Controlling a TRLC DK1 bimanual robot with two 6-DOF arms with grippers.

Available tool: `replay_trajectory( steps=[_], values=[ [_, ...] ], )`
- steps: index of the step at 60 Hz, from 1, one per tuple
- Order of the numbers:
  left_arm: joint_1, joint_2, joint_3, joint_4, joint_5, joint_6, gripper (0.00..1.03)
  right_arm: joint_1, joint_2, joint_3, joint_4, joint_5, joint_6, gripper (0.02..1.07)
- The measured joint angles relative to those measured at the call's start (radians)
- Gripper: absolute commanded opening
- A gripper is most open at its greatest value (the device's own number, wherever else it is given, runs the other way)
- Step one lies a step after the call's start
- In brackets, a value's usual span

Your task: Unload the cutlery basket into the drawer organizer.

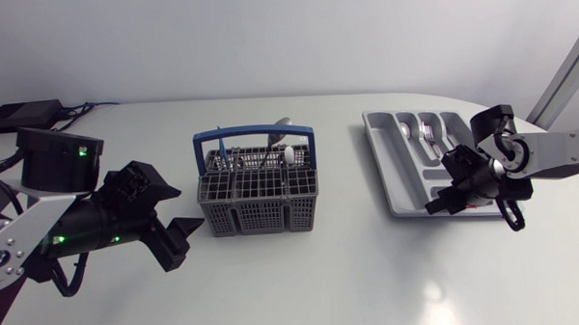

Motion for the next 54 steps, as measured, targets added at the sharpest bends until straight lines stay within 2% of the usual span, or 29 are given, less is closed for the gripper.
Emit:
replay_trajectory(
  steps=[9,17,24,32,44,54],
  values=[
    [0.0,0.0,-0.001,0.0,0.0,0.0,0.98,0.004,-0.009,0.0,-0.005,0.0,0.003,0.58],
    [0.005,0.0,-0.003,0.002,0.0,0.0,0.98,0.019,-0.1,0.0,-0.065,-0.015,0.003,0.58],
    [0.012,0.002,-0.007,0.016,0.0,0.0,0.98,0.074,-0.217,0.021,-0.13,-0.064,0.018,0.58],
    [0.014,0.033,-0.008,0.038,0.0,0.0,0.98,0.165,-0.252,0.094,-0.156,-0.137,0.069,0.58],
    [0.015,0.106,-0.008,0.055,0.0,0.0,0.97,0.264,-0.132,0.252,-0.152,-0.278,0.183,0.58],
    [0.014,0.145,-0.008,0.056,0.0,0.0,0.9,0.3,0.06,0.406,-0.14,-0.396,0.268,0.58]
  ],
)
